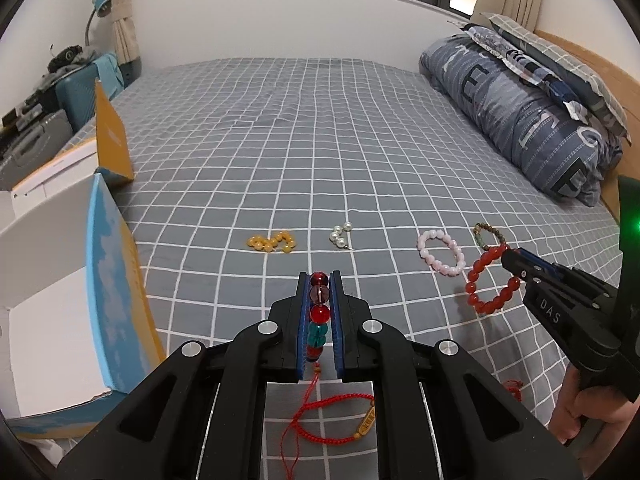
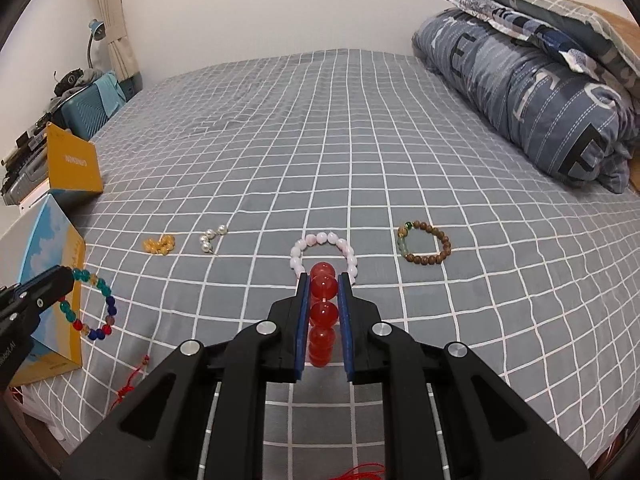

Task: Organize jewelry
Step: 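Lift both bracelets and carry them over the white box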

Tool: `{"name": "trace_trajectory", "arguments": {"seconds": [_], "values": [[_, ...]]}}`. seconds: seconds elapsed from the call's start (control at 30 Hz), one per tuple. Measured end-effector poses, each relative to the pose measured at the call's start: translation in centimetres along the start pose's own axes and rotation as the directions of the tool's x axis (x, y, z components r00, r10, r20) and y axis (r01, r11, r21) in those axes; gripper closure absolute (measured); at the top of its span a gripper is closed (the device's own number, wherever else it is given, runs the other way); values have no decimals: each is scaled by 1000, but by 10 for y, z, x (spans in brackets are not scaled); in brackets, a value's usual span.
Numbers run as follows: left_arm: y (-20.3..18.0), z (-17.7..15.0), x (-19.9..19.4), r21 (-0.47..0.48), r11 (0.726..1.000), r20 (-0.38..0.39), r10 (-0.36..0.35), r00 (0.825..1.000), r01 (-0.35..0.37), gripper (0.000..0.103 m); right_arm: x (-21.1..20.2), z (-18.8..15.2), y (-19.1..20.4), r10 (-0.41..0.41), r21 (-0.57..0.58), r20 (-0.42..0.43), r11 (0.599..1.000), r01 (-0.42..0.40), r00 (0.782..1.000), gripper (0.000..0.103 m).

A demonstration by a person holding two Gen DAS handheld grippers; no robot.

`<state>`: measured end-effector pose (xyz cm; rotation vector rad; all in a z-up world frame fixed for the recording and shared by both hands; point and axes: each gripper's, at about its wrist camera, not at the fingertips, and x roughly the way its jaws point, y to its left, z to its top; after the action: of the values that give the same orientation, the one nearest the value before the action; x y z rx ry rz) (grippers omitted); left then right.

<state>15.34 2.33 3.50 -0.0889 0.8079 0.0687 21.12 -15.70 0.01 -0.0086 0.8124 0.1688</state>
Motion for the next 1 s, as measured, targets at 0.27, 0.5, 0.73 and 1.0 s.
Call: {"name": "trace_trajectory", "arguments": {"seconds": [0.27,0.5,0.73,1.0], "values": [[13,-6,-19,-6,1000,-2,3,1000,-3,94,-13,3,13,-7,-4,5,1000,7,1000,90],[31,-5,-46,-35,999,16,9,1000,-8,94,-38,7,34,2,-22,32,1000,-2,999,90],[61,1,-82,-77,996,46,41,998,-37,94,-62,16,64,25,-43,56,999,-22,998,90],[111,8,-125,-138,986,75,104,992,-93,94,-87,26,127,76,-128,74,990,-66,994,90]]}}
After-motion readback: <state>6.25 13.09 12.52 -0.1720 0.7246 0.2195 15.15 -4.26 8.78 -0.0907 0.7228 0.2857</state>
